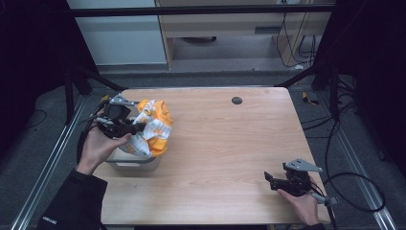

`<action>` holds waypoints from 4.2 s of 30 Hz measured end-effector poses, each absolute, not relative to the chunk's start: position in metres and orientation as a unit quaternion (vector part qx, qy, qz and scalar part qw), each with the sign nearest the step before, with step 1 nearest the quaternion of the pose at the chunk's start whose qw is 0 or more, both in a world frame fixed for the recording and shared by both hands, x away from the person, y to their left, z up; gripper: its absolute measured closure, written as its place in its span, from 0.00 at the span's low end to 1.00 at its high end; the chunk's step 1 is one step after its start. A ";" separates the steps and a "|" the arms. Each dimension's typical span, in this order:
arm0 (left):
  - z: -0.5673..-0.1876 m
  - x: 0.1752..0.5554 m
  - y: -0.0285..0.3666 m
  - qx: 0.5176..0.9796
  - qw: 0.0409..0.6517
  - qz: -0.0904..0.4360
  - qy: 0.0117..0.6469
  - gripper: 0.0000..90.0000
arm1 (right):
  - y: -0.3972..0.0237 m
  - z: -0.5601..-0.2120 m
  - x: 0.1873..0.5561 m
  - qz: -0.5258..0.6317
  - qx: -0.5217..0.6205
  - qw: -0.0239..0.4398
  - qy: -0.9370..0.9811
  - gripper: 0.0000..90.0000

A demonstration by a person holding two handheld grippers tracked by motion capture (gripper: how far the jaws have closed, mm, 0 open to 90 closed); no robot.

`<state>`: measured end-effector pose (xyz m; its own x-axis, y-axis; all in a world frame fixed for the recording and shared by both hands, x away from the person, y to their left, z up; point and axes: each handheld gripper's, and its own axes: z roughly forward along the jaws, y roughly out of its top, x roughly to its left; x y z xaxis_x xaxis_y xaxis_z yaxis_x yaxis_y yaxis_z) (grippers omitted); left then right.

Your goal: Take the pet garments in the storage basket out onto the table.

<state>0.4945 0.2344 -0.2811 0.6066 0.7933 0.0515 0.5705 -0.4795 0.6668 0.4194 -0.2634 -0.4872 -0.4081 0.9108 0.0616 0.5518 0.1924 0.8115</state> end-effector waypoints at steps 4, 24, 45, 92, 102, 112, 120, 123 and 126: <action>-0.282 0.492 0.222 0.849 0.311 0.175 0.390 0.86 | -0.263 -0.487 0.419 0.399 0.494 0.228 0.738 0.19; -0.307 0.487 0.170 0.884 0.300 0.139 0.331 0.86 | -0.267 -0.488 0.420 0.389 0.494 0.245 0.738 0.19; -0.338 0.481 0.134 0.906 0.288 0.108 0.291 0.86 | -0.268 -0.488 0.421 0.384 0.495 0.255 0.737 0.18; -0.405 0.472 0.061 0.940 0.257 0.054 0.220 0.85 | -0.268 -0.488 0.422 0.384 0.495 0.257 0.736 0.18; -0.416 0.473 0.058 0.944 0.243 0.054 0.217 0.78 | -0.268 -0.488 0.422 0.383 0.495 0.257 0.736 0.18; -0.420 0.473 0.060 0.945 0.239 0.058 0.215 0.58 | -0.268 -0.489 0.422 0.382 0.494 0.256 0.738 0.18; -0.414 0.470 0.066 0.941 0.253 0.077 0.212 0.40 | -0.268 -0.489 0.422 0.382 0.494 0.256 0.738 0.17; -0.409 0.467 0.071 0.937 0.265 0.085 0.212 0.35 | -0.268 -0.489 0.422 0.382 0.494 0.257 0.738 0.17; -0.402 0.465 0.079 0.928 0.284 0.093 0.222 0.32 | -0.268 -0.489 0.422 0.382 0.495 0.256 0.738 0.17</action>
<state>0.4649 0.0786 -0.4024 0.8842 0.4649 0.0458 0.3596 -0.7399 0.5685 0.4222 -0.2676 -0.4889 -0.3794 0.9252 -0.0007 0.5340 0.2196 0.8164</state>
